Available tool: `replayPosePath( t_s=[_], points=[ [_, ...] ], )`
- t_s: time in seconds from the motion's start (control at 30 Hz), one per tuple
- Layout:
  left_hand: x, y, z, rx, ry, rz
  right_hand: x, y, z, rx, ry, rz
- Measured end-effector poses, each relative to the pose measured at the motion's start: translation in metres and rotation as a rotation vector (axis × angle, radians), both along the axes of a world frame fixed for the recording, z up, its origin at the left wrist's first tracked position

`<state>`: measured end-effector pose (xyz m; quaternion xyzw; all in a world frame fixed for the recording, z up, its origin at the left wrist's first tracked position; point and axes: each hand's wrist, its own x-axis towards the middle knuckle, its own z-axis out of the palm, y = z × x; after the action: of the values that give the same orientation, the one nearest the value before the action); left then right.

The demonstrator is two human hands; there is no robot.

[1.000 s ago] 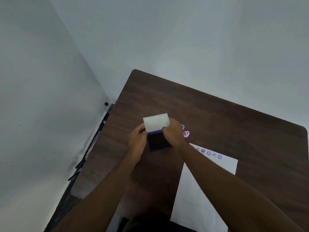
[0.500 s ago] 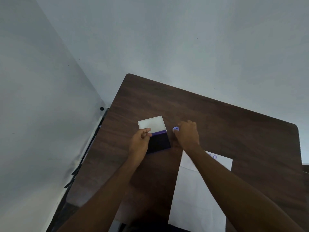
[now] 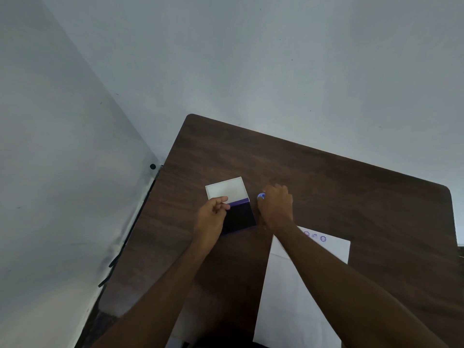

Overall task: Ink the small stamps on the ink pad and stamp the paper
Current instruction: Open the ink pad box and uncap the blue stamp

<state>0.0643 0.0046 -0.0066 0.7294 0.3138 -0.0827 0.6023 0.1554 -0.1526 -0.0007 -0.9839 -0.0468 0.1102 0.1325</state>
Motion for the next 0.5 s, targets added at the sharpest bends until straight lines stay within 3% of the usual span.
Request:
replayPosePath(
  t_s=[0.17, 0.33, 0.5],
  points=[
    [-0.001, 0.001, 0.004, 0.007, -0.035, -0.054, 0.006, -0.002, -0.004, 0.09, -0.002, -0.023],
    [-0.001, 0.002, 0.009, 0.028, -0.062, -0.109, -0.002, -0.011, 0.006, 0.502, 0.029, -0.173],
    [0.001, -0.007, 0.028, -0.028, -0.123, -0.183, -0.026, -0.021, 0.028, 0.902, 0.27, -0.397]
  ],
)
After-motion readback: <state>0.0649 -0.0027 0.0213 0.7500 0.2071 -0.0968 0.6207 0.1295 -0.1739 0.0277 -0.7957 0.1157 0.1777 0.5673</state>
